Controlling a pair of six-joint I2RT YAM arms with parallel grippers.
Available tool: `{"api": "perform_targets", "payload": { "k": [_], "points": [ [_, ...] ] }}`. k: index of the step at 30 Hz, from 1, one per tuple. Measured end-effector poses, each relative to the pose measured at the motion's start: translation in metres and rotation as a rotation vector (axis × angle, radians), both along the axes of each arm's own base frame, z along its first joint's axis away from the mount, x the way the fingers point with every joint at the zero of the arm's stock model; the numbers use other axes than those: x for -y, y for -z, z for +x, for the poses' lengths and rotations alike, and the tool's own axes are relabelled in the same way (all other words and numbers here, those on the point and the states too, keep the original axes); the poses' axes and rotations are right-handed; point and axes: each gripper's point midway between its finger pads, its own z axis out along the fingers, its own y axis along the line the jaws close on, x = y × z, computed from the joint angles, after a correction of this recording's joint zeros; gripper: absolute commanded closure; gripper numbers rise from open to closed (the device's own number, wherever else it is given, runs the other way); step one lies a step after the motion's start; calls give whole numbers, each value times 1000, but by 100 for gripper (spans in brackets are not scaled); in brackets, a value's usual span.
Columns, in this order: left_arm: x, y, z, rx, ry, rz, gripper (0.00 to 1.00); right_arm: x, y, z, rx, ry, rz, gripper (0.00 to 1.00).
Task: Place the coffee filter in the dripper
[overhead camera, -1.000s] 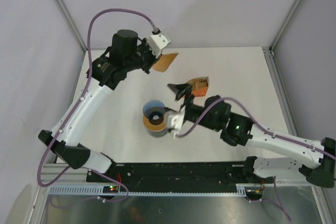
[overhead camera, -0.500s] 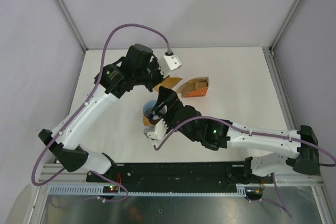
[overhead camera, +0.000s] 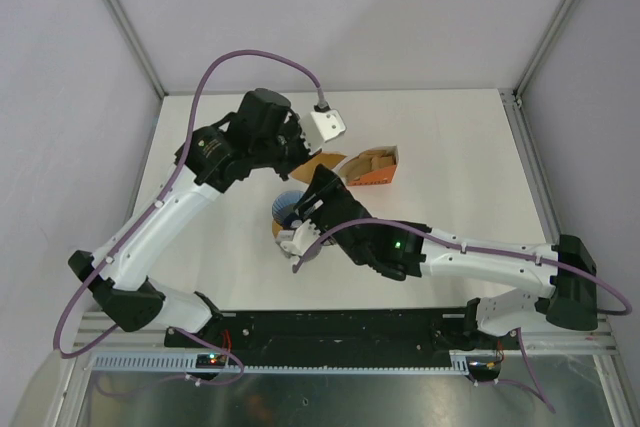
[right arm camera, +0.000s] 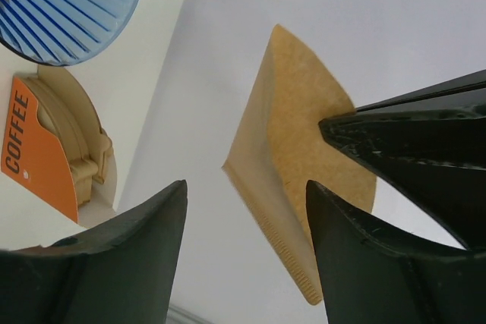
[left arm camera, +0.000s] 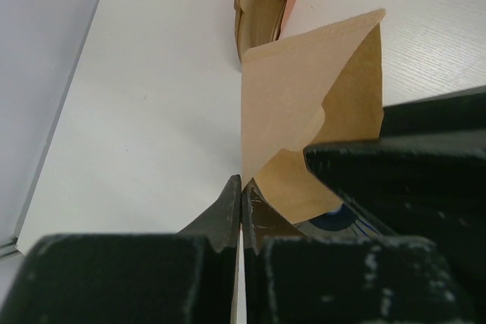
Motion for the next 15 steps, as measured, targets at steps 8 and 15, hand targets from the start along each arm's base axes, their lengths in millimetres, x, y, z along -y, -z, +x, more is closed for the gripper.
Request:
{"api": "perform_targets", "payload": {
  "k": [8, 15],
  "points": [
    [-3, 1, -5, -12, 4, 8, 100, 14, 11, 21, 3, 92, -38, 62],
    [-5, -1, -6, -10, 0, 12, 100, 17, 15, 25, -3, 122, -35, 97]
  ]
}}
